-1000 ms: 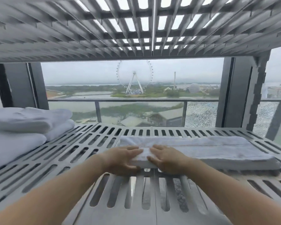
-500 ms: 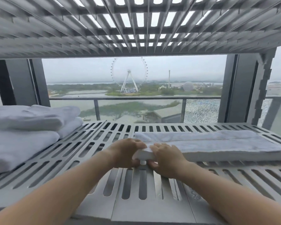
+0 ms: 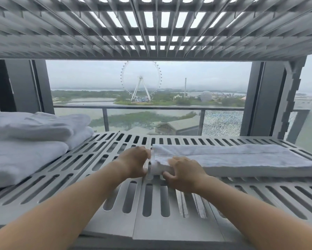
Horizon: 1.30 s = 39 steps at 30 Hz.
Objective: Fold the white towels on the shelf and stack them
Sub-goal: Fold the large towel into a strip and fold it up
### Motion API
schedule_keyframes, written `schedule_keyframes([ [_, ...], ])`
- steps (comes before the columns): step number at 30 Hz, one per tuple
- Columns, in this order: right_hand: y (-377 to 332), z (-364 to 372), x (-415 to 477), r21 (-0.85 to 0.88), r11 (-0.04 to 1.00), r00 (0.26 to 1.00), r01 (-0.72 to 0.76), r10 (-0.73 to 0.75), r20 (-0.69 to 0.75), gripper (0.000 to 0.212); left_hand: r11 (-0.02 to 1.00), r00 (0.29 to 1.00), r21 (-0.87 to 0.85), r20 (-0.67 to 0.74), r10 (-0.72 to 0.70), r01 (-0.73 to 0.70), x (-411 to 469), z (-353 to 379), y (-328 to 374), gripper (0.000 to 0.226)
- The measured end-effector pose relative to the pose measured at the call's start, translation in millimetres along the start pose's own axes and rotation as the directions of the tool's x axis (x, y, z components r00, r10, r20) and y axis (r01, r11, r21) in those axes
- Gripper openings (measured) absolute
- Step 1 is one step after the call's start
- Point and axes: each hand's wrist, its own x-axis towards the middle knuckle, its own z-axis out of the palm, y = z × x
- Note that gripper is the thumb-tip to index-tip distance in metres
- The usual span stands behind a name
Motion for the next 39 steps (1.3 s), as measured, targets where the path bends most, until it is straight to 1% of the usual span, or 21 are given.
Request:
schedule_keyframes([
  [3,1.5,-8.2,3.2,0.177,0.984,0.999,-0.017,0.026,-0.045,0.029,0.999,0.999,-0.018,-0.025,0.037,-0.037,-2.6,-0.3,2.0,0.026],
  [5,1.5,-10.7,5.0,0.223,0.975,0.994,-0.012,0.037,-0.107,0.032,0.998,0.997,-0.029,-0.05,0.055,-0.057,-4.3,0.1,3.9,0.023],
  [8,-2.0,-10.1,5.3,0.219,0.974,0.982,0.061,-0.02,-0.187,0.031,0.996,0.993,-0.033,-0.09,0.08,-0.083,-6.5,0.2,4.7,0.022],
  [12,-1.7,-11.8,7.2,0.156,0.978,0.985,0.141,-0.123,-0.121,0.031,0.995,0.99,-0.004,-0.098,0.097,-0.098,-9.3,0.2,6.2,0.023],
  [14,-0.1,-14.2,9.2,0.131,0.98,0.982,0.15,-0.132,-0.135,0.02,0.995,0.991,0.005,-0.095,0.095,-0.095,-10.5,0.8,6.8,0.024],
  [15,0.0,-15.4,10.1,0.132,0.98,0.98,0.148,-0.127,-0.153,0.018,0.996,0.992,0.011,-0.091,0.093,-0.092,-11.0,0.9,7.3,0.025],
  [17,-2.3,-18.2,12.4,0.158,0.982,0.97,0.103,-0.064,-0.235,0.035,0.998,0.994,-0.006,-0.089,0.064,-0.064,-11.3,2.1,8.0,0.025],
  [18,-3.9,-20.3,13.9,0.187,0.98,0.954,0.073,-0.013,-0.301,0.038,0.999,0.994,-0.025,-0.098,0.039,-0.042,-10.8,2.5,9.1,0.025],
  [20,-8.8,-23.7,17.2,0.236,0.97,0.905,0.052,0.054,-0.422,0.034,0.997,0.993,-0.077,-0.114,-0.01,0.001,-8.1,3.9,10.1,0.026],
  [21,-11.5,-23.7,18.3,0.242,0.969,0.897,0.053,0.06,-0.438,0.033,0.998,0.991,-0.068,-0.131,-0.002,-0.007,-6.4,5.2,9.9,0.027],
  [22,-14.6,-21.6,18.0,0.233,0.971,0.908,0.054,0.05,-0.416,0.033,0.998,0.991,-0.061,-0.135,0.006,-0.015,-5.7,6.3,10.5,0.027],
  [24,-18.3,-9.3,13.2,0.181,0.982,0.945,0.055,0.007,-0.327,0.035,0.999,0.99,-0.029,-0.141,0.029,-0.033,-5.5,5.8,11.8,0.029],
  [26,-18.6,2.2,5.8,0.132,0.988,0.963,0.08,-0.043,-0.265,0.034,0.999,0.989,0.008,-0.144,0.04,-0.039,-7.1,5.3,9.7,0.028],
  [29,-18.1,5.7,3.9,0.108,0.988,0.963,0.108,-0.077,-0.258,0.035,1.0,0.989,0.003,-0.148,-0.018,0.019,-5.4,2.7,1.9,0.02],
  [32,-19.6,5.3,4.7,0.078,0.987,0.964,0.139,-0.117,-0.239,0.036,0.998,0.974,-0.049,-0.221,-0.051,0.041,2.3,-0.6,2.6,0.026],
  [34,-16.1,4.0,3.6,0.087,0.981,0.969,0.171,-0.152,-0.193,0.026,0.997,0.973,-0.082,-0.23,-0.019,0.0,8.9,-2.5,7.8,0.03],
  [37,-0.9,-5.9,-1.3,0.177,0.968,0.979,0.175,-0.153,-0.135,0.012,0.992,0.986,-0.1,-0.154,0.062,-0.078,14.0,-3.1,18.6,0.032],
  [39,13.5,-12.4,-6.0,0.17,0.969,0.979,0.18,-0.161,-0.123,0.013,0.982,0.987,-0.147,-0.124,0.099,-0.117,13.2,-4.3,22.6,0.033],
])
